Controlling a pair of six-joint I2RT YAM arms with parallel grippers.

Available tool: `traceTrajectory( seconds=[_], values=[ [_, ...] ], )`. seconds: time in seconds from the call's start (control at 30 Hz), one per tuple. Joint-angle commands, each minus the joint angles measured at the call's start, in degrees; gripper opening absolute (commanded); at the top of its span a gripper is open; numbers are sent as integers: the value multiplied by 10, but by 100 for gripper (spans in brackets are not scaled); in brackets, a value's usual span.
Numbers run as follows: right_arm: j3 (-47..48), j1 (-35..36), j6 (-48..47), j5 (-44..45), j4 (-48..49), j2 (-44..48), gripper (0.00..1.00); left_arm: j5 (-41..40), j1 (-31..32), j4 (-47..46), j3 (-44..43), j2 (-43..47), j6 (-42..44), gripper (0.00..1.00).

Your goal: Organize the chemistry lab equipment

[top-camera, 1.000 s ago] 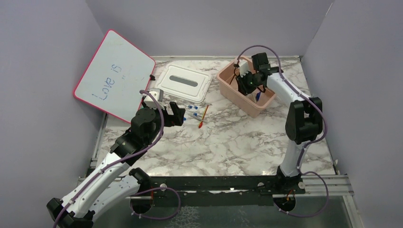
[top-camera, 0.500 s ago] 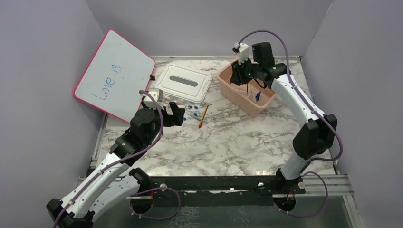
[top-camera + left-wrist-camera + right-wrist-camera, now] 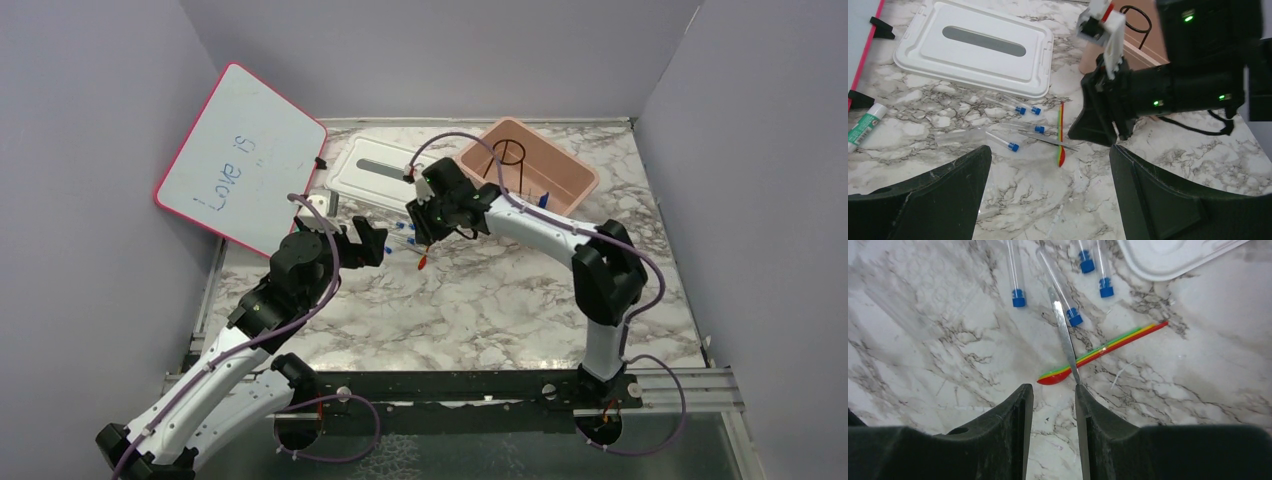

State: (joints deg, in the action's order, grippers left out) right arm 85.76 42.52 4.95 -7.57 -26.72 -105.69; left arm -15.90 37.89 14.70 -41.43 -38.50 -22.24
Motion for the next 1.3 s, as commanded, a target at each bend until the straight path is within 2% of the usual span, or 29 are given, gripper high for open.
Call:
traceTrajectory(
  seconds=[0.0,0.23,0.43,0.7,0.97,1.03,1.2,1.27],
  values=[
    [11,13,32,34,4,-64,41,-14,1,-12,10,15,2,91],
    [34,19,15,26,21,-124,41,-12,1,-20,11,7,5,91],
    [52,22,-2,18,23,-149,31,-11,2,-18,13,3,4,91],
    [64,27,-21,12,14,-178,35,-12,2,-18,13,-3,3,91],
    [64,36,-44,18,10,-196,35,-8,1,-17,13,-10,0,91],
    [65,38,-57,28,7,-200,31,-9,2,-16,13,-9,1,91],
    [62,41,-73,42,-1,-197,7,-9,2,-15,12,-5,2,91],
    [49,41,-76,36,13,-179,4,-10,2,-15,13,-3,1,91]
  ],
)
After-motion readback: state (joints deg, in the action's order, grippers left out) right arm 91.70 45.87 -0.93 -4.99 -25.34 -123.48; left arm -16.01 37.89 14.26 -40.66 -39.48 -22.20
